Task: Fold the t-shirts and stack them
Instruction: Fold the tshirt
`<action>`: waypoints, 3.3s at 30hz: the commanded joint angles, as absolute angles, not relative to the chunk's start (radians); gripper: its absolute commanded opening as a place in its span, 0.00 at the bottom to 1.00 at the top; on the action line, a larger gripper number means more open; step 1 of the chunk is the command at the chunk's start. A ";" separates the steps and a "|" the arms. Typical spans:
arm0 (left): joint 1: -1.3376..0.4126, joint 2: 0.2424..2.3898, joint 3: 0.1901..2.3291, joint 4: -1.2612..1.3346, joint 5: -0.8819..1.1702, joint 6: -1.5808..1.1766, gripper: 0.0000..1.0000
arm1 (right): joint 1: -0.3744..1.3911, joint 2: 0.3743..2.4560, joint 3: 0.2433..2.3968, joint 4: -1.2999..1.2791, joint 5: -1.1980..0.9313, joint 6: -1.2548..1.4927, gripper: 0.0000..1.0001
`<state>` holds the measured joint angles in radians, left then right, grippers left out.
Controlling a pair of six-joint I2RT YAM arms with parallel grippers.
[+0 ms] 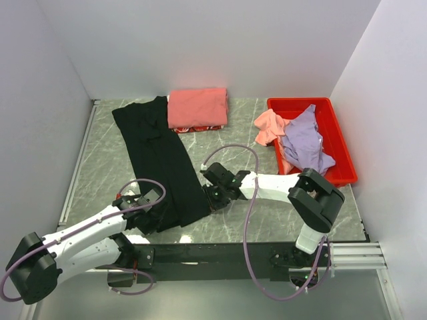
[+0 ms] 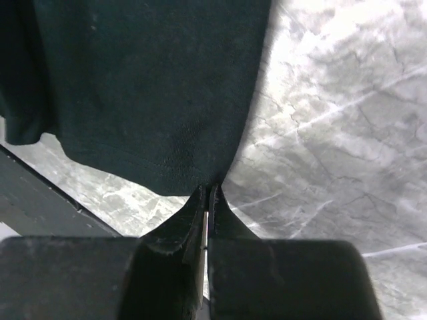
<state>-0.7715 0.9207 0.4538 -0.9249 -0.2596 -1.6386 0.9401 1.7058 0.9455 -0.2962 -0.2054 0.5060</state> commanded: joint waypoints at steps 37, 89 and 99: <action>-0.275 1.268 0.914 -0.502 -0.508 -1.002 0.00 | 0.813 2.141 1.994 -0.457 -0.038 0.339 0.00; -0.051 1.427 0.968 -0.341 -0.263 -0.890 0.99 | 0.735 2.201 1.946 -0.195 -0.199 0.322 0.84; -0.049 1.543 1.017 -0.198 -0.155 -0.819 0.99 | 0.782 2.128 1.773 -0.195 -0.299 0.314 0.86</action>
